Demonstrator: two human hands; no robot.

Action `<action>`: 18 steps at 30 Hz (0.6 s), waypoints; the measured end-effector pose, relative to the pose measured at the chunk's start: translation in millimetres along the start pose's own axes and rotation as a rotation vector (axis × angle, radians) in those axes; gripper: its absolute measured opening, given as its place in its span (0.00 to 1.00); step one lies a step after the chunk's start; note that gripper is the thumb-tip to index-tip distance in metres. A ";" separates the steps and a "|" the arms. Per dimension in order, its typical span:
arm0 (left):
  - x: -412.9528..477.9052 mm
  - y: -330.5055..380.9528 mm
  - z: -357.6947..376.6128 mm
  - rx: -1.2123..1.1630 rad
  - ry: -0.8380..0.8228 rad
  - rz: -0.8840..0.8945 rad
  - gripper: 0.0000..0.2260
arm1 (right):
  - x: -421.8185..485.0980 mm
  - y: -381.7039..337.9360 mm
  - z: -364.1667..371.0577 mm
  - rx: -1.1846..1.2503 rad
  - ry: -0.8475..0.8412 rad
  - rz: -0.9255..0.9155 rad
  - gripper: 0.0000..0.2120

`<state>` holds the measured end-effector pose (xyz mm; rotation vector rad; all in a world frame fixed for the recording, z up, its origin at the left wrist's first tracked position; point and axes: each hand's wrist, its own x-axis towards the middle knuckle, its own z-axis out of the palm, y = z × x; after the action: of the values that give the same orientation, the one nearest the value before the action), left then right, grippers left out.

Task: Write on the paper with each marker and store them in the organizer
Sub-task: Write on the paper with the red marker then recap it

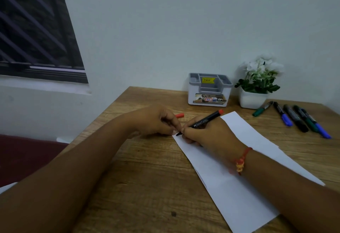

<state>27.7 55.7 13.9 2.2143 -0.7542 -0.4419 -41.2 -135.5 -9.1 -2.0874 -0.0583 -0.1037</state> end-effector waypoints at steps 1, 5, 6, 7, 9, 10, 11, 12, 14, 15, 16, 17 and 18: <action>0.1 -0.2 -0.2 -0.006 0.000 -0.001 0.08 | 0.1 0.0 0.0 -0.003 0.001 -0.002 0.05; 0.2 0.4 -0.2 -0.013 -0.010 -0.006 0.08 | -0.6 -0.7 1.4 -0.026 0.010 -0.006 0.04; 0.3 0.4 -0.3 -0.015 -0.012 -0.007 0.08 | 0.0 -1.1 1.5 -0.040 0.009 -0.002 0.04; 0.2 0.5 -0.2 -0.016 -0.011 -0.008 0.08 | 0.7 -1.5 1.3 -0.047 0.005 0.002 0.04; 0.7 0.3 0.0 -0.013 -0.005 -0.008 0.08 | 1.1 -2.9 0.8 -0.044 -0.012 0.011 0.04; 0.8 0.3 0.3 -0.010 -0.002 -0.009 0.08 | 1.0 -3.1 0.5 -0.043 -0.018 0.012 0.04; 0.4 1.0 0.4 -0.008 -0.001 -0.009 0.08 | 1.3 -2.7 0.5 -0.045 -0.019 0.010 0.04; 0.7 0.8 0.5 -0.008 0.000 -0.010 0.08 | 1.1 -2.5 0.6 -0.046 -0.017 0.007 0.04; 0.9 0.1 0.3 -0.013 0.003 -0.009 0.09 | 0.9 -2.1 1.4 -0.049 -0.009 0.001 0.04; 0.4 0.4 0.4 -0.016 0.002 -0.005 0.09 | 1.3 -1.5 1.6 -0.054 -0.007 -0.004 0.04; 0.7 0.2 0.5 -0.016 0.000 -0.003 0.09 | 1.4 -1.3 1.6 -0.057 -0.005 -0.007 0.04; 0.7 0.5 0.7 -0.018 -0.001 -0.003 0.09 | 1.5 -1.2 1.4 -0.058 -0.006 -0.006 0.04; 0.9 0.5 1.0 -0.024 0.001 -0.006 0.08 | 2.0 -1.2 1.1 -0.060 -0.010 0.000 0.04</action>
<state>27.7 54.4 13.5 2.1954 -0.7381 -0.4503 -39.3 -134.0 -8.4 -2.1478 -0.0623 -0.0958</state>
